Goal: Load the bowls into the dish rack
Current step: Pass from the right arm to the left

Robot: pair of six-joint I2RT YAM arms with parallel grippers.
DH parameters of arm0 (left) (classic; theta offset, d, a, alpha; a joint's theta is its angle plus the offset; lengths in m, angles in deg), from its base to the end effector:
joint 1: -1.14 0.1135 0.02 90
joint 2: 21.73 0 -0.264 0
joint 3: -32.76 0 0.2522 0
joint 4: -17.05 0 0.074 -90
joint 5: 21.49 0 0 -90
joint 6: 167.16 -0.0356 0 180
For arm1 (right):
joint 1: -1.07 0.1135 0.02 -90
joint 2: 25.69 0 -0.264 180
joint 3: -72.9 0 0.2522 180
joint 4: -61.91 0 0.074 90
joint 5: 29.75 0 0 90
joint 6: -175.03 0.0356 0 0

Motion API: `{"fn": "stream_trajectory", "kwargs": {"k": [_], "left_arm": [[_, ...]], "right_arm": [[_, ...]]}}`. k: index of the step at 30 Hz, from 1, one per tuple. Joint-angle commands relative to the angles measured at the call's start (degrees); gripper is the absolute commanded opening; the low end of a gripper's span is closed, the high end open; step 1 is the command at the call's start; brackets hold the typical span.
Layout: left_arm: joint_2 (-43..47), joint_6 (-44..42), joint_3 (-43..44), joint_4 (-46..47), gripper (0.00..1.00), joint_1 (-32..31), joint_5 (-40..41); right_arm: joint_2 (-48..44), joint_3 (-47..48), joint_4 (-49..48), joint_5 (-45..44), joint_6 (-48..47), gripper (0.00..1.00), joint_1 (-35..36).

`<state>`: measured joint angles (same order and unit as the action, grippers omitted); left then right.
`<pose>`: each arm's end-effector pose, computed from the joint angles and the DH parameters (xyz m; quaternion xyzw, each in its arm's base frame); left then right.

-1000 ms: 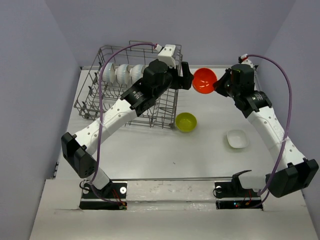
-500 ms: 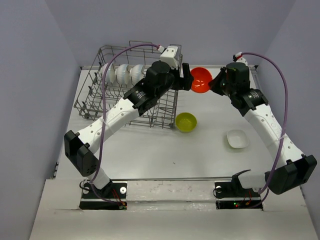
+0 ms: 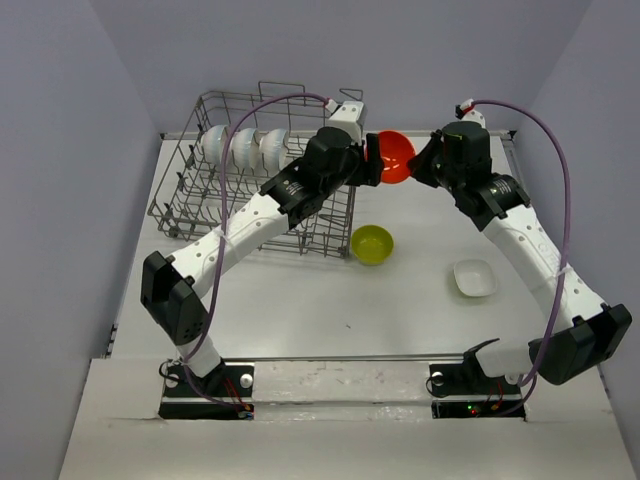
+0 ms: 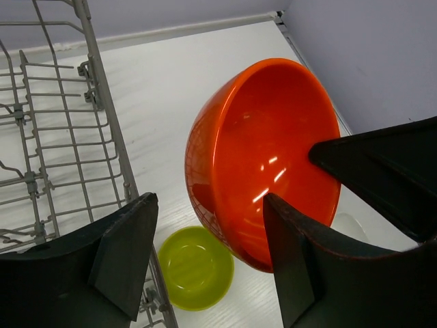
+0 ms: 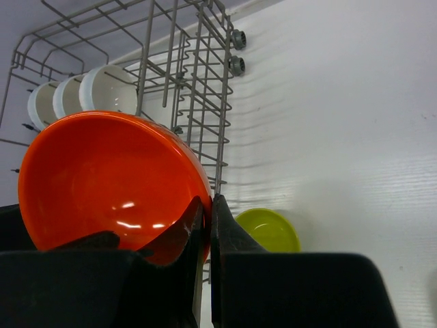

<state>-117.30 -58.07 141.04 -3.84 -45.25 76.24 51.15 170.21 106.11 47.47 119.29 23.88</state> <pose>0.2792 -0.2862 0.4162 0.1350 0.7431 -0.3105 0.5771 0.2756 0.1074 0.4150 0.1435 0.8220 0.1776 0.5218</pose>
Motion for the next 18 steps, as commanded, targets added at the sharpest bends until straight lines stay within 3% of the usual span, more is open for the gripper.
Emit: {"fn": "stream_trajectory", "kwargs": {"k": [1,18], "left_arm": [[0.74,-0.63,3.39,1.42,0.71,0.16,1.76],[0.91,-2.83,5.50,-1.48,0.57,-0.01,6.16]], "right_arm": [[-0.20,3.38,-3.37,-1.46,-0.07,0.01,1.19],[1.21,3.73,-3.45,-3.75,-0.42,0.01,4.00]]}}
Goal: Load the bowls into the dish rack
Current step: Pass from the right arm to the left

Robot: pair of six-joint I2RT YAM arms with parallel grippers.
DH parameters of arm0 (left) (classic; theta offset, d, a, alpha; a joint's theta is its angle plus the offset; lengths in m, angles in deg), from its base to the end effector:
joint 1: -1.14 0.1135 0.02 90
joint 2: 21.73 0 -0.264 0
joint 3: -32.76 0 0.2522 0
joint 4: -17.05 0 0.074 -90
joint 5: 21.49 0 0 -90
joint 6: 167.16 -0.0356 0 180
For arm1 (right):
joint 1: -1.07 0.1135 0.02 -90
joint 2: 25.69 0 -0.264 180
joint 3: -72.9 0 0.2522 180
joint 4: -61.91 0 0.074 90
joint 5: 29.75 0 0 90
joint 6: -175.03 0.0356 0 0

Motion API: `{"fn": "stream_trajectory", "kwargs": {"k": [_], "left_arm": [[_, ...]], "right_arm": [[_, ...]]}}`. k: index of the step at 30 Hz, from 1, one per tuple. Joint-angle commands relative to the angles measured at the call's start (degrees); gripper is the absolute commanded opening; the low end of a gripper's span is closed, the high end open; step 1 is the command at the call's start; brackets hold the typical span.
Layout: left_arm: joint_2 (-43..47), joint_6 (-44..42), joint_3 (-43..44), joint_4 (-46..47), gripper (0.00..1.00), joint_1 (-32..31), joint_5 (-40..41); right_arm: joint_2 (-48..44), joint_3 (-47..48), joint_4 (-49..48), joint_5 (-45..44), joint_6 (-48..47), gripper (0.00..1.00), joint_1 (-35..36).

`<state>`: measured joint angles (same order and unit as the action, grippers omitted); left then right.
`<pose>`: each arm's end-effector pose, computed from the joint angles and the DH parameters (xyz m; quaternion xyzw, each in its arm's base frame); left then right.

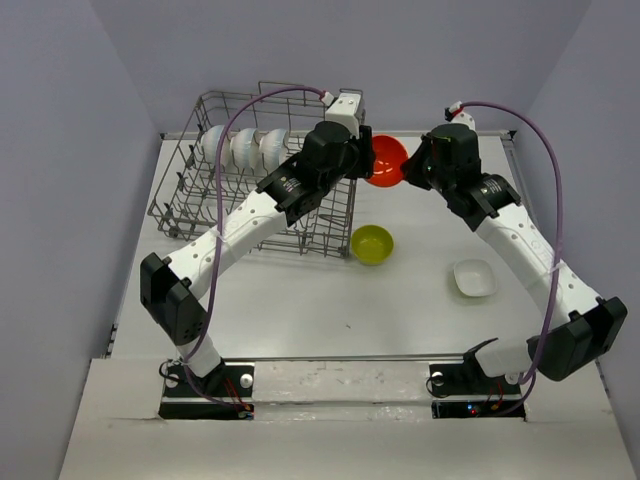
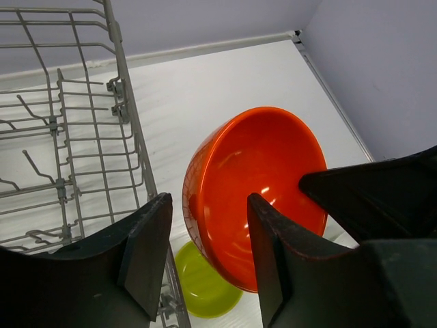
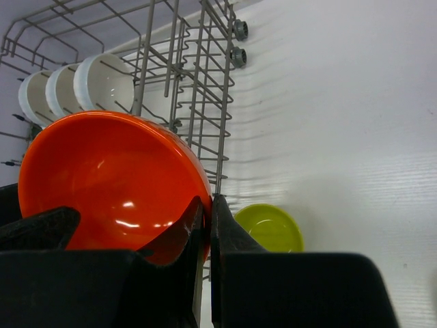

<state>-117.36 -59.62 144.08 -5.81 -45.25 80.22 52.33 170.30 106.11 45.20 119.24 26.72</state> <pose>0.2789 -0.2823 0.4308 0.1205 0.7393 -0.2835 0.5988 0.2758 0.1222 0.4099 0.1327 0.8277 0.1708 0.5178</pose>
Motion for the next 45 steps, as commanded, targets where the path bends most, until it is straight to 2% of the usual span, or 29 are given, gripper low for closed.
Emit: {"fn": "stream_trajectory", "kwargs": {"k": [1,10,18,22,24,26,28,39,45], "left_arm": [[0.98,-1.28,2.37,0.40,0.56,-0.01,2.44],[0.89,-2.25,3.16,-1.00,0.49,-0.54,3.94],[0.98,-3.12,4.57,-2.67,0.21,-1.33,7.28],[0.89,-3.92,5.80,-3.64,0.00,-1.68,8.51],[0.98,-4.35,6.06,-3.90,0.00,-1.77,8.95],[1.15,-4.79,6.50,-4.26,0.00,-1.95,9.56],[1.94,-5.06,6.68,-4.26,0.00,-2.12,9.91],[4.76,-7.61,7.56,-5.84,0.00,-2.12,16.07],[4.58,-8.40,7.91,-6.89,0.00,-2.12,18.61]], "right_arm": [[0.29,3.90,-3.45,-1.47,-0.38,0.01,1.16],[0.91,4.96,-3.28,-2.88,-0.64,0.01,3.00],[1.52,5.22,-3.01,-3.94,-0.99,0.01,3.53],[1.70,5.22,-3.01,-4.11,-1.08,0.01,4.06],[1.70,5.31,-2.93,-4.11,-0.99,0.01,4.06],[1.61,5.40,-3.01,-4.20,-1.08,0.23,4.06],[1.52,5.40,-2.93,-4.11,-1.26,0.35,4.06],[1.44,8.21,-0.55,-5.34,-0.73,0.45,4.06],[1.61,10.05,-0.20,-5.16,-0.91,0.45,4.06]]}}
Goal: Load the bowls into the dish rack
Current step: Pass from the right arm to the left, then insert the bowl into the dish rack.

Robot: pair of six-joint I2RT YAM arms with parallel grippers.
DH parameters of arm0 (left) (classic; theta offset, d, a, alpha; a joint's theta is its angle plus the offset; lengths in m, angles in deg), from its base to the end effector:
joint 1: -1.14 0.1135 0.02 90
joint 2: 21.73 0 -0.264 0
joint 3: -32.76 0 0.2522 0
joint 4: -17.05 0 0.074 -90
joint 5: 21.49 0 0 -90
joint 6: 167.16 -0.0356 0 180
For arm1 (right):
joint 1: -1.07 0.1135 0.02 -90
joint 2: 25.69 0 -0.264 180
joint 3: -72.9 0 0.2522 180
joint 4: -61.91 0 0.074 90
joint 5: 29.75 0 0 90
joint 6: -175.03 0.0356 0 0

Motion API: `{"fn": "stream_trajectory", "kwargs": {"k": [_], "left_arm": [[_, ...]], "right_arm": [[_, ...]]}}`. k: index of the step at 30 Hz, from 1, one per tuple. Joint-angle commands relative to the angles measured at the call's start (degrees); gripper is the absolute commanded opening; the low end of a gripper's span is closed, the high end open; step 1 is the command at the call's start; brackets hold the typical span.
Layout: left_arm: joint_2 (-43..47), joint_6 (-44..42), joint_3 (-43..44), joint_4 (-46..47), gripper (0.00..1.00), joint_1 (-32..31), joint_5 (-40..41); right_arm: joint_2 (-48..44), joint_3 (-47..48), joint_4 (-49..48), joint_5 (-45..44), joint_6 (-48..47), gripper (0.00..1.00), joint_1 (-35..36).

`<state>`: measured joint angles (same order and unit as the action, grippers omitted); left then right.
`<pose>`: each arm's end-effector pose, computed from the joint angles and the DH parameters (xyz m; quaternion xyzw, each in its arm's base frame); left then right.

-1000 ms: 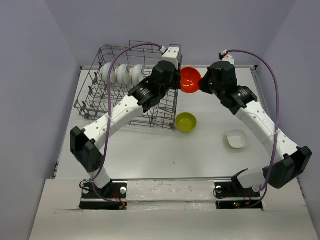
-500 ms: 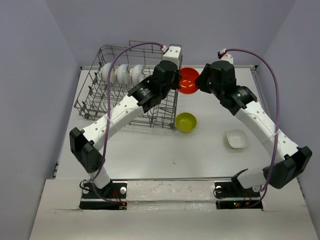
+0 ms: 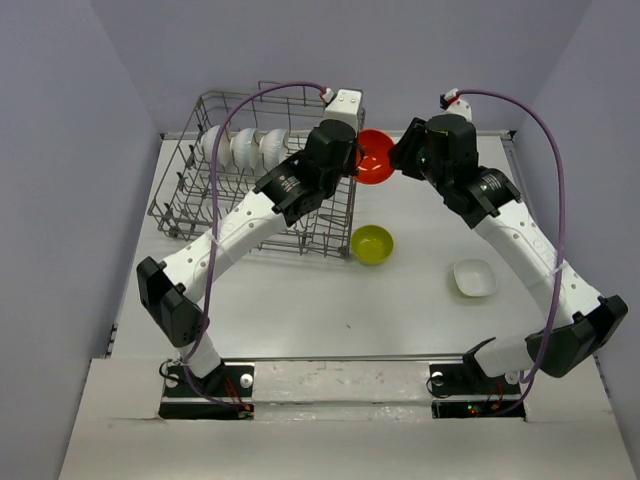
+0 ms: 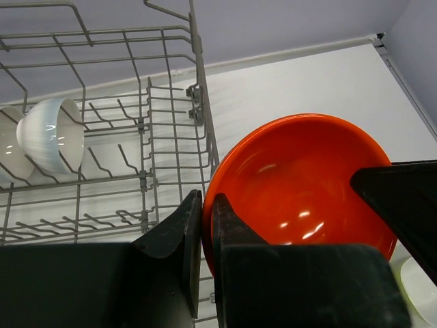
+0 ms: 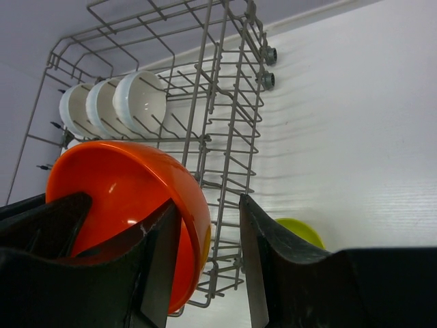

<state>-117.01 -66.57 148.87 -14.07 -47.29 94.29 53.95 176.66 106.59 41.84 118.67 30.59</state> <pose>0.2666 -0.2773 0.4471 0.1074 0.7542 -0.1587 0.6280 0.2697 0.1398 0.4384 0.1202 0.8076 0.1824 0.5478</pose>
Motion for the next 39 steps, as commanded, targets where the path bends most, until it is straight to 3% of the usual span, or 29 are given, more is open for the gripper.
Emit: {"fn": "stream_trajectory", "kwargs": {"k": [1,8,20,35,39], "left_arm": [[4.58,-1.62,3.12,1.20,0.00,-0.09,5.41],[6.77,-3.12,2.77,-2.84,0.00,0.35,16.74],[13.63,-2.94,-1.44,-9.17,0.00,8.08,23.35],[8.99,-4.35,0.75,-17.78,0.00,14.32,32.74],[7.22,-4.87,1.54,-20.07,0.00,15.11,35.56]], "right_arm": [[0.08,3.96,-0.33,-1.97,-0.43,0.45,0.19],[2.54,5.19,0.11,-3.21,-0.25,0.44,0.19],[17.66,15.03,-0.07,0.13,-1.48,0.43,0.19],[29.25,24.96,0.28,3.82,-2.62,0.42,0.19],[30.66,24.79,0.37,4.70,-2.45,0.33,0.19]]}}
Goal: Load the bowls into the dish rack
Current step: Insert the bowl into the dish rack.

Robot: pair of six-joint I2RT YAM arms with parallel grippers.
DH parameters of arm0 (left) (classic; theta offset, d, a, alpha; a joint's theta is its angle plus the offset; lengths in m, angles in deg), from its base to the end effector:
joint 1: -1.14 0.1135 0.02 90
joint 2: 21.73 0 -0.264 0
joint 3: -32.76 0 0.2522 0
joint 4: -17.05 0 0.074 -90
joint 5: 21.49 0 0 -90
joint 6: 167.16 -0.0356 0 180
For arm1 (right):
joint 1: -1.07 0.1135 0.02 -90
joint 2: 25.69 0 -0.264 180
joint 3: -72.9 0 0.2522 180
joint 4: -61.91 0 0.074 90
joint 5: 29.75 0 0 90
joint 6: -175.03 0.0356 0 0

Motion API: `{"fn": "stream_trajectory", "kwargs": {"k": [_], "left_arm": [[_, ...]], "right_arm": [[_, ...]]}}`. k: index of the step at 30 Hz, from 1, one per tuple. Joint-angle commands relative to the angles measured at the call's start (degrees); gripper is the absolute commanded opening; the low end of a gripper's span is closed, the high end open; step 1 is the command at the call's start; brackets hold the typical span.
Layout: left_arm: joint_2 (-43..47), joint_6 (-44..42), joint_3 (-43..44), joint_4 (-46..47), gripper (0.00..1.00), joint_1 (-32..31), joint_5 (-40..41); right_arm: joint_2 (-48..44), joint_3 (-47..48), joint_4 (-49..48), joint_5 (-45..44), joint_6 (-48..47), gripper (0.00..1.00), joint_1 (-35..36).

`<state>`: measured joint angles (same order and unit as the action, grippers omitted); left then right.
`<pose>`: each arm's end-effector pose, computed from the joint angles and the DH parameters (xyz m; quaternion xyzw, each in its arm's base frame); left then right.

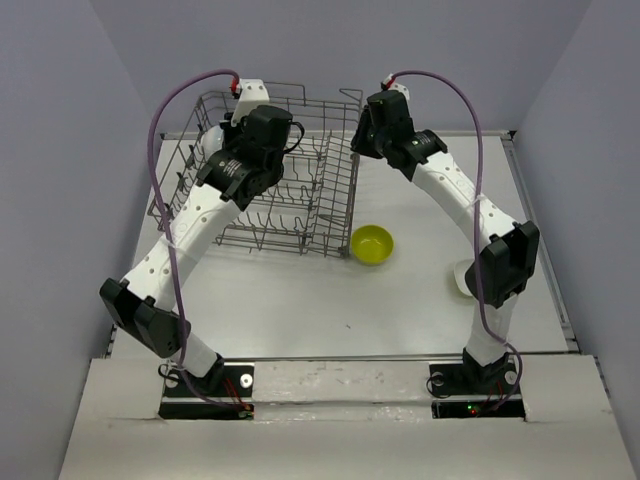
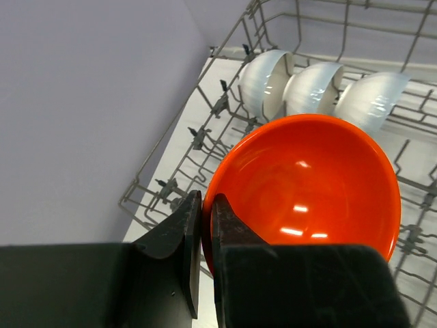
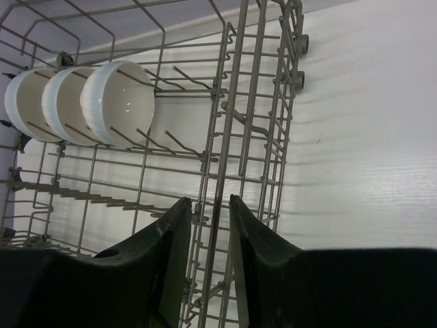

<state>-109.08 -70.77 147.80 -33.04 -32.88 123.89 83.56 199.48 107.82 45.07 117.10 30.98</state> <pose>0.2802 -0.1538 0.4585 -0.0753 0.7763 0.1923 0.5956 0.3886 0.2128 0.3860 0.0835 0.8508 0.1633 0.4924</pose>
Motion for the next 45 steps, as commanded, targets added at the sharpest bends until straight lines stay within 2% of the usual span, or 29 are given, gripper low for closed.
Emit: {"fn": "stream_trajectory", "kwargs": {"k": [1,10,14,20,21,27,32,34,43,45], "left_arm": [[-0.98,-0.77,2.79,-1.80,0.00,0.88,6.58],[-1.77,-1.38,0.60,-4.97,0.00,4.40,12.39],[-2.56,-3.22,-2.39,-4.27,0.00,6.16,15.02],[-4.05,-6.56,-6.70,-0.06,0.00,9.75,18.10],[-3.97,-9.27,-7.23,0.91,0.00,10.20,18.10],[-3.09,-19.30,-13.02,14.87,0.00,11.34,19.94],[-2.30,-34.48,-20.93,33.85,0.00,11.52,20.91],[-2.47,-36.79,-22.43,38.85,0.00,11.52,20.74],[-4.32,-50.42,-25.51,55.74,0.00,11.52,20.39],[-4.32,-50.60,-25.69,55.94,0.00,11.43,19.43]], "right_arm": [[1.31,1.80,-0.76,1.64,-0.87,0.31,-0.20],[2.81,-0.14,-1.82,2.00,-1.05,0.27,-0.20],[3.69,0.04,-1.82,2.26,-1.05,0.13,-0.20],[3.16,-0.75,-2.17,2.08,-0.96,0.01,-0.20],[2.90,-1.10,-2.26,1.82,-0.96,0.01,-0.20],[2.37,-1.90,-2.78,1.21,-1.31,0.01,-0.20],[2.19,-2.16,-3.05,1.56,-1.40,0.01,-0.20],[2.11,-2.34,-3.22,1.64,-1.49,0.01,-0.20],[2.02,-3.13,-3.40,2.00,-1.75,0.01,-0.20],[2.02,-3.21,-3.49,2.08,-1.84,0.01,-0.20]]}}
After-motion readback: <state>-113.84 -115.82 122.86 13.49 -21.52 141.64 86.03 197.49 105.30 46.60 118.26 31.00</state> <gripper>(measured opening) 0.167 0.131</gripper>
